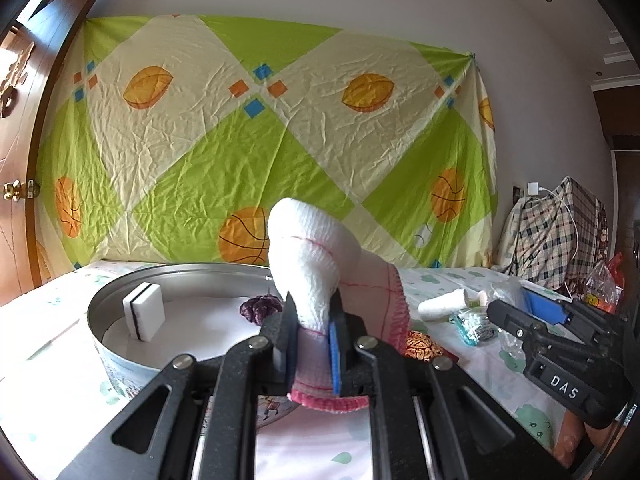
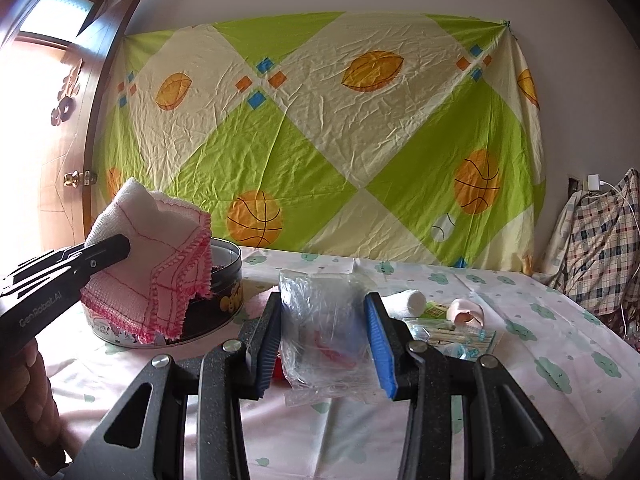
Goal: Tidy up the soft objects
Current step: 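Carry pink-edged towel with left gripper over the tin while right gripper holds plastic bag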
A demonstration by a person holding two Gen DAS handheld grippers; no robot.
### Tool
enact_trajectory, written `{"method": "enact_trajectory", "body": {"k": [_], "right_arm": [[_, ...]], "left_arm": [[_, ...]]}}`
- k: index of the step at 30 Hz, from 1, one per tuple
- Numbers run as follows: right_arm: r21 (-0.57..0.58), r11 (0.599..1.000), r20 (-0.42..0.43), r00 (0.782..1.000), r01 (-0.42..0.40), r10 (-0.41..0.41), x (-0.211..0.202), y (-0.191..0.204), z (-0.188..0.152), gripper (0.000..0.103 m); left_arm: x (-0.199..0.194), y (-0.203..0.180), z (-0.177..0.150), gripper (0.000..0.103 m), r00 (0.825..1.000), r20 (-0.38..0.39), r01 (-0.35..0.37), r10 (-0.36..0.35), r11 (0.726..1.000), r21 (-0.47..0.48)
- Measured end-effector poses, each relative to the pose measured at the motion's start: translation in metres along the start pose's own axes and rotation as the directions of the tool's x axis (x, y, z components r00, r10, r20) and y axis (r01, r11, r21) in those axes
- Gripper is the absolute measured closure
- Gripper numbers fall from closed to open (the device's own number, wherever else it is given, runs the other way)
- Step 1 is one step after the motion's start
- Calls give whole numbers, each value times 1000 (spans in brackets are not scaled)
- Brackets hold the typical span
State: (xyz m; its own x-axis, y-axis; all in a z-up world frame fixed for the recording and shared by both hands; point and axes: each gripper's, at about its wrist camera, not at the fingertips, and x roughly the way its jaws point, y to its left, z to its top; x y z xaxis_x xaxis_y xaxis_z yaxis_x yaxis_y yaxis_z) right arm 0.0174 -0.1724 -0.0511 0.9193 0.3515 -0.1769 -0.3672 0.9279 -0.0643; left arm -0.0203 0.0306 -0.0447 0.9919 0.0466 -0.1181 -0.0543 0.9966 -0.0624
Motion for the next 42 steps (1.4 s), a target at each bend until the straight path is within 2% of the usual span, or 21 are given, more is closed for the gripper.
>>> {"method": "enact_trajectory", "body": {"k": [26,42], "right_arm": [[-75,991,-14,994,-109,108,8,52,3,60],[-92,976,-39,980,-197,194,15,76,6,60]], "left_arm": [[-8,34,2,93,998,11,-58,58,997,-45],[-9,51,4,93,996,6,-89,90,993,-72]]}}
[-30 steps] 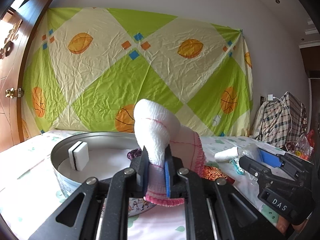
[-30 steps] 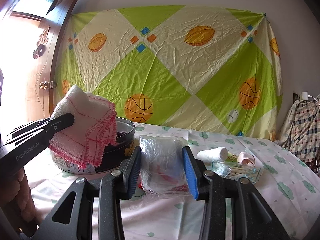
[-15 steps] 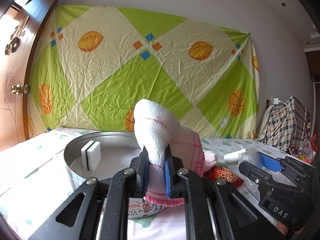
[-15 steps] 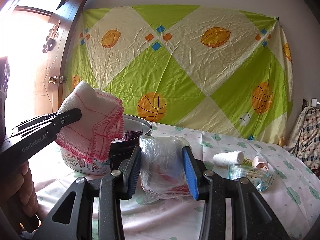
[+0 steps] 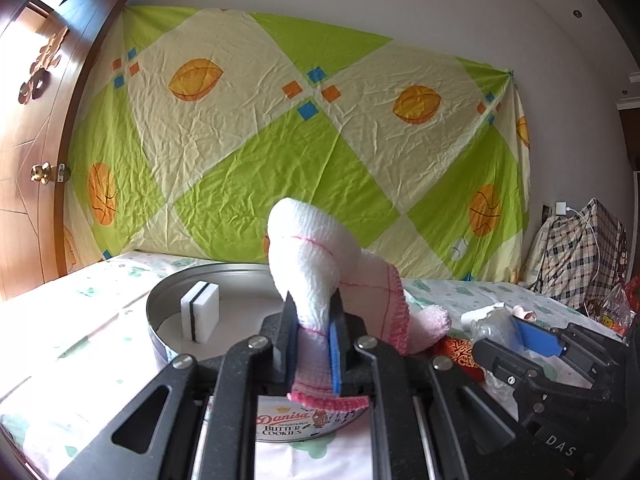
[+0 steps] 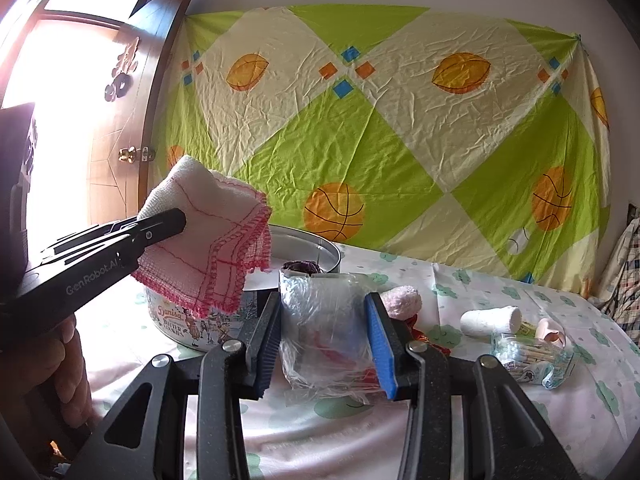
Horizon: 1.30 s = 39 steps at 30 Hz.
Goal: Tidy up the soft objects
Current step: 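Carry pink-edged towel with left gripper over the tin while right gripper holds plastic bag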
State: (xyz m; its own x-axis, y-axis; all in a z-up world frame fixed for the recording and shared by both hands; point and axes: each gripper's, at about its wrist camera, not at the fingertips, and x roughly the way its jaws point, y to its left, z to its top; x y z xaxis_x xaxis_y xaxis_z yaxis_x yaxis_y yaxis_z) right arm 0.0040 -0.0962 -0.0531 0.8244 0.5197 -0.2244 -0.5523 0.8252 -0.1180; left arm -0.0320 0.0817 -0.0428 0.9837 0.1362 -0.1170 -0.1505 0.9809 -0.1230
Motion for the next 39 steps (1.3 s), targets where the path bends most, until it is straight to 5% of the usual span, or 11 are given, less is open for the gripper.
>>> {"method": "enact_trajectory", "body": {"k": [39], "right_arm": [[12,994,-34,993,-109,109,23,9,34,59]], "left_arm": [[17,30,32,93,996,-75,-45,46,999,25]]}}
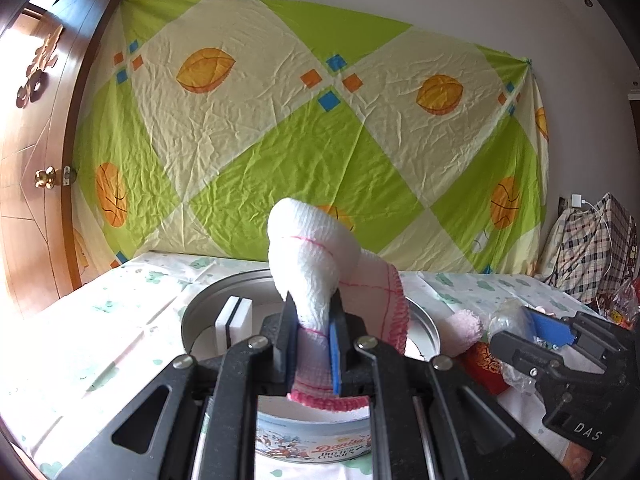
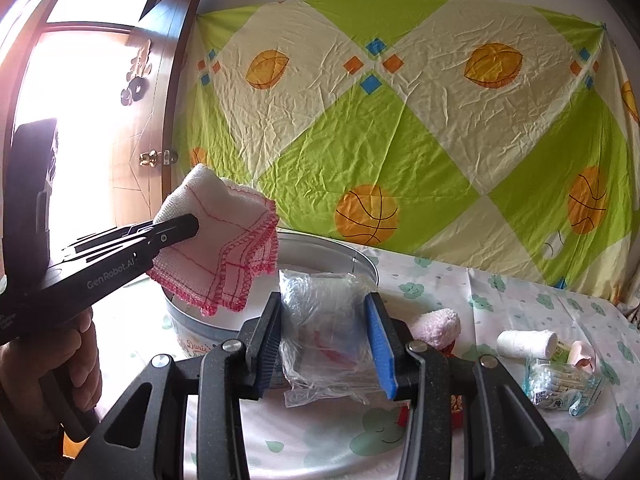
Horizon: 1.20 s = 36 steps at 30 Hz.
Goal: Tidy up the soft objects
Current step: 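Carry pink-edged towel with left gripper over the tin while right gripper holds plastic bag, then lower towel into tin with left gripper while right gripper drops plastic bag in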
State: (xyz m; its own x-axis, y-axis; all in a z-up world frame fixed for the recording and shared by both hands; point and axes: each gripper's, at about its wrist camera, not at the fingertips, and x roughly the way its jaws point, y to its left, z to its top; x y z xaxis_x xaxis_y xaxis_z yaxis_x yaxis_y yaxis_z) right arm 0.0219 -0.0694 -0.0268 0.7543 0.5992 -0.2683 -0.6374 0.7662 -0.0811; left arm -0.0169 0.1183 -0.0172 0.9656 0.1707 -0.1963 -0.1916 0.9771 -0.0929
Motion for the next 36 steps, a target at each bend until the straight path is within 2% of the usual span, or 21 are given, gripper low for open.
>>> {"method": "enact_trajectory", "body": {"k": [11,17,20,25,29,36], "right_arm": [[-11,1000,-5,1000,-24,24,29,-2,38,59],[18,999,-57,998,-30,31,66,-14,58,60],[33,999,-97,994,-37,40,87,-17,63,59],[61,997,-183,982,-46,56,124,-19,62,59],[77,996,-239,969,-43,60,148,-20,58,59],[83,996,-268,962,-39,59,165,-15,51,59]], "left_arm": [[14,6,22,93,999,-32,-35,37,998,60],[43,15,37,93,993,-115,-28,36,997,71],[63,17,38,93,982,-185,-21,36,997,80],[97,19,35,93,950,-310,-2,26,997,80],[111,19,35,93,936,-349,-8,43,995,102],[127,18,33,92,918,-389,-24,80,989,147]]}}
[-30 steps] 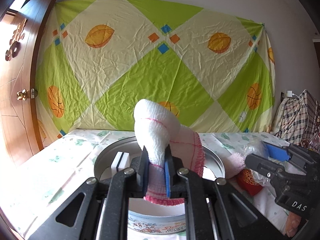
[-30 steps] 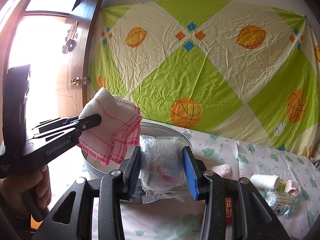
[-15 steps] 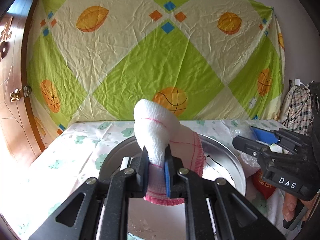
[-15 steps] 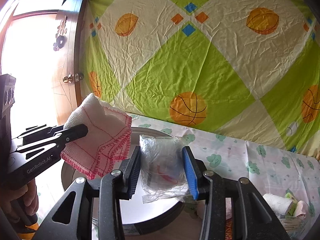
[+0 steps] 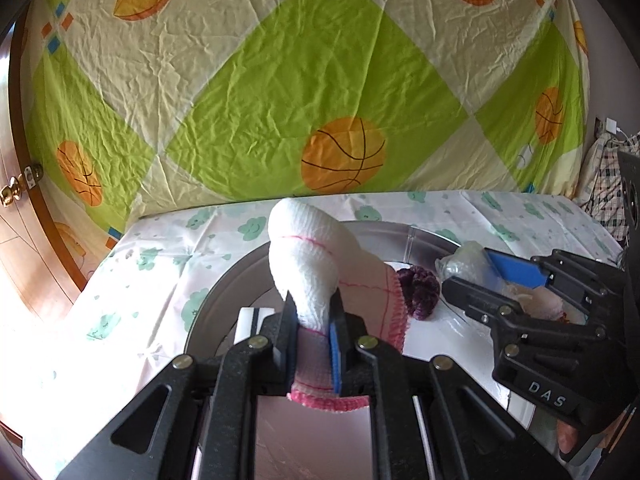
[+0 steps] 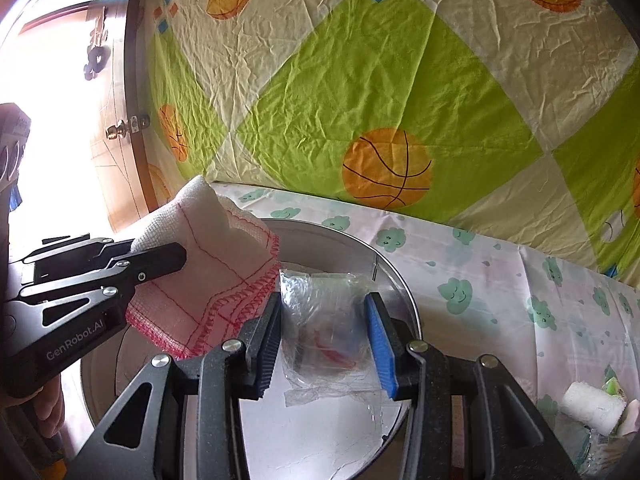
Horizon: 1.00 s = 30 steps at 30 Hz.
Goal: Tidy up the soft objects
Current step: 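Lower towel into tin with left gripper while right gripper drops plastic bag in, then grasp red drawstring pouch with left gripper while right gripper approaches pink puff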
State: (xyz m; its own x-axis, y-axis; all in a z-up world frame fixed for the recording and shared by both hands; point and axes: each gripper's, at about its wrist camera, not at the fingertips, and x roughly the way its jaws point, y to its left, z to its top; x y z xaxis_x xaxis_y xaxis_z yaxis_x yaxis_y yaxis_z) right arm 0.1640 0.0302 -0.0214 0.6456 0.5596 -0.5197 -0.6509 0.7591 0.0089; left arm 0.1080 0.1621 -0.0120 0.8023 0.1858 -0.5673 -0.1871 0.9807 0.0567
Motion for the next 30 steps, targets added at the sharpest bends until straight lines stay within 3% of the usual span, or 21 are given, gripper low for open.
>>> {"method": "enact_trajectory", "body": {"k": [2,5,7,8,15,21,30], "right_arm": [[4,1000,-9,1000,-1,1,4,0,-1,58],[13,1000,-37,999,-8,9,8,-2,-2,47],[26,1000,-37,999,0,1,5,-5,-3,34],[38,999,-34,999,-4,5,2,-8,-4,33],[72,997,-4,1000,-9,9,-41,-27,-22,30],[87,995,28,998,46,-49,-93,-60,-56,28],[165,963,52,973,212,-223,-148,-127,-98,27]], "left_arm": [[3,-1,-1,91,1000,-7,-10,10,1000,8],[6,-6,-2,76,999,-12,-37,38,999,39],[1,-7,-3,41,997,11,-71,71,997,38],[-4,-7,-2,37,997,32,-74,73,997,31],[-45,-24,-11,37,986,162,-53,51,999,8],[-71,-61,-36,37,972,230,38,-36,999,-4],[-72,-140,-52,37,965,192,161,-177,982,96]]}}
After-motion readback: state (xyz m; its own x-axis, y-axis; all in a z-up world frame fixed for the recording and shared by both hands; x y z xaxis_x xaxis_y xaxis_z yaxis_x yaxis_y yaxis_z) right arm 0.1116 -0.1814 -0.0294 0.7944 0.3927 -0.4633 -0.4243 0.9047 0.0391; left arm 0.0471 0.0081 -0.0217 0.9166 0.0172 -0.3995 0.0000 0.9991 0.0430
